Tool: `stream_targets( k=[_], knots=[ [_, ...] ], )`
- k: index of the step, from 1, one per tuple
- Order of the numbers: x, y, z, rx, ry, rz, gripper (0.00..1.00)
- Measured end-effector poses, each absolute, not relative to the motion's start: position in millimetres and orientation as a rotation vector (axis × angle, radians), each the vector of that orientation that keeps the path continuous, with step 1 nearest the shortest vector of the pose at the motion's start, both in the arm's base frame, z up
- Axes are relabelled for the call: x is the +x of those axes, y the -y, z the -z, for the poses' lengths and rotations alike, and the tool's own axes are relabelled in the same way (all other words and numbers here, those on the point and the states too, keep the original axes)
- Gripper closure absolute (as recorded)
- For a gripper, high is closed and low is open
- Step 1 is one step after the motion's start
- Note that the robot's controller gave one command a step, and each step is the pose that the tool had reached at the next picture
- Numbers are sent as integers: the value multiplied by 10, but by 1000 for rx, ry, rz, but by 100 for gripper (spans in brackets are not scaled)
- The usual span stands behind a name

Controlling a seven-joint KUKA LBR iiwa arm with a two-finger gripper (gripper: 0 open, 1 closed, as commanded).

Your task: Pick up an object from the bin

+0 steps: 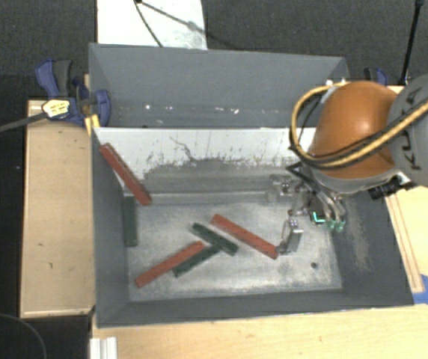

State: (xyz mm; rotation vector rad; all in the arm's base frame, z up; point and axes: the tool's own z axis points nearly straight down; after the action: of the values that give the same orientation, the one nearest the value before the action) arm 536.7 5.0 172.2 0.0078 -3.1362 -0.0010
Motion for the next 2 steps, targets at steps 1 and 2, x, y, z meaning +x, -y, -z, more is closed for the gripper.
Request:
stream_targets(
  k=[1, 2],
  knots=[
    [5425, -349, -702, -1, 3143, 2, 0],
    [5429, -349, -708, -1, 3144, 2, 100]
  ],
)
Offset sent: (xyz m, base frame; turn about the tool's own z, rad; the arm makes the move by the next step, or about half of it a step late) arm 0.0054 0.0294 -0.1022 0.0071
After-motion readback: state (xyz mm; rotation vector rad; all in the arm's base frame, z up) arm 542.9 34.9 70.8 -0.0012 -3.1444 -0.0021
